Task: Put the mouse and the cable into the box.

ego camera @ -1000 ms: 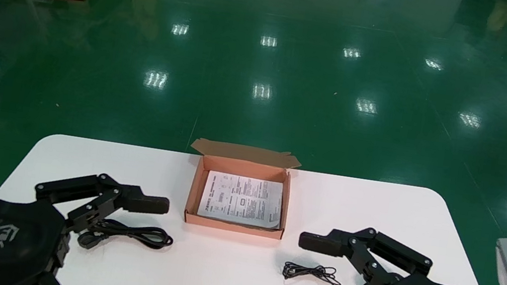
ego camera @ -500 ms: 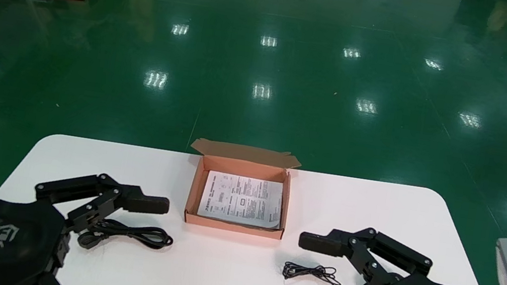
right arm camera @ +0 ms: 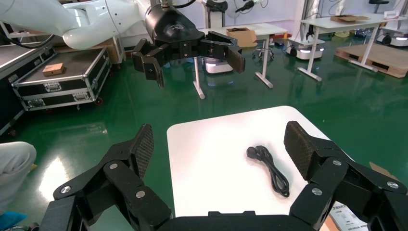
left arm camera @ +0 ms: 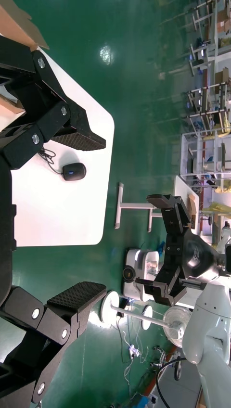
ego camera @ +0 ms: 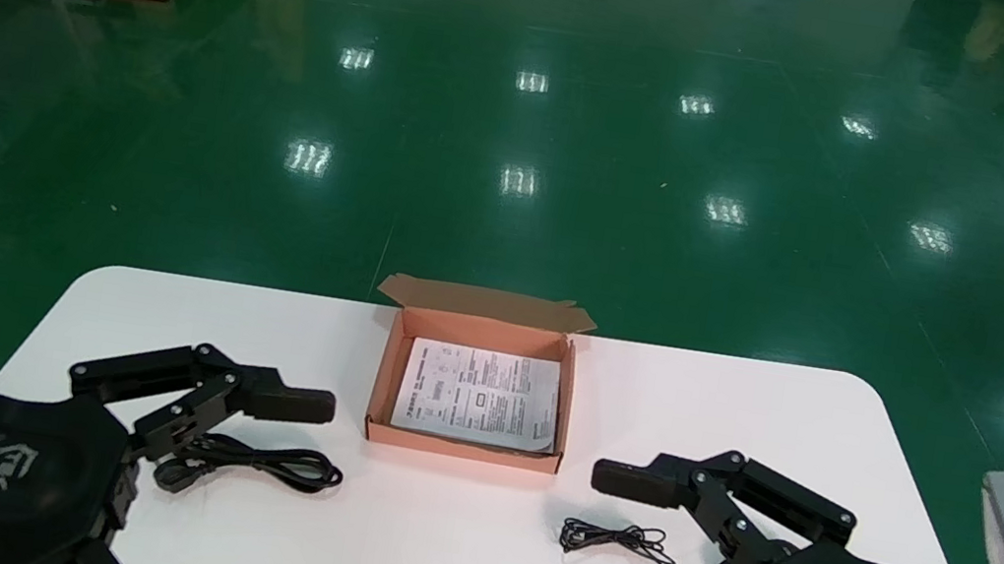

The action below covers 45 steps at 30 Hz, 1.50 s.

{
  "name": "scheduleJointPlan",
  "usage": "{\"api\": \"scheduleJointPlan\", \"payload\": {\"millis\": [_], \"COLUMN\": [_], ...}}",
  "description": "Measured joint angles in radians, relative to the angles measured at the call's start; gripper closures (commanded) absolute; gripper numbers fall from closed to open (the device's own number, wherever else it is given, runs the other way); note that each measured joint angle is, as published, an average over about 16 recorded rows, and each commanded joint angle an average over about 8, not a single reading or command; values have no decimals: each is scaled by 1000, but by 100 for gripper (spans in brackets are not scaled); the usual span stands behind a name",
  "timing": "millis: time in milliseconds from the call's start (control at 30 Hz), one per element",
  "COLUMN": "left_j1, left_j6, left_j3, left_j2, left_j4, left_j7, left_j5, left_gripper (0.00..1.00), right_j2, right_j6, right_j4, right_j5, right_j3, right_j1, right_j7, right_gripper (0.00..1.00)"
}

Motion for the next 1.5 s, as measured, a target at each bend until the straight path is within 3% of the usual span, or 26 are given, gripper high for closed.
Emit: {"api": "scheduleJointPlan", "payload": {"millis": [200,367,733,967,1167,1500], "left_j1": [-4,-49,-209,-250,-258,-251], "left_j6": [-1,-9,-127,-201,-234,-352], "left_j3": [3,37,190,242,272,349], "left_j2": [-4,-4,102,178,196,251], "left_j4": [-5,-26,-35,1,9,51], "left_j7": [5,47,188,212,218,204], "left_j5": [17,151,682,832,915,1204], "left_gripper": [0,0,0,0,0,0], "right_j2": [0,-6,-97,-169,-190,-177], "right_j6": [1,14,111,159,169,171], "right_j4": [0,-2,-78,-144,-167,-100], "right_j5": [-4,-67,-495,-705,-752,-783], "right_j3": [-1,-23,-176,-255,-276,-299], "right_j1": [0,11,156,253,268,225], "right_j7": [-1,-13,-19,1,16,48], "right_gripper": [0,0,0,0,0,0]}}
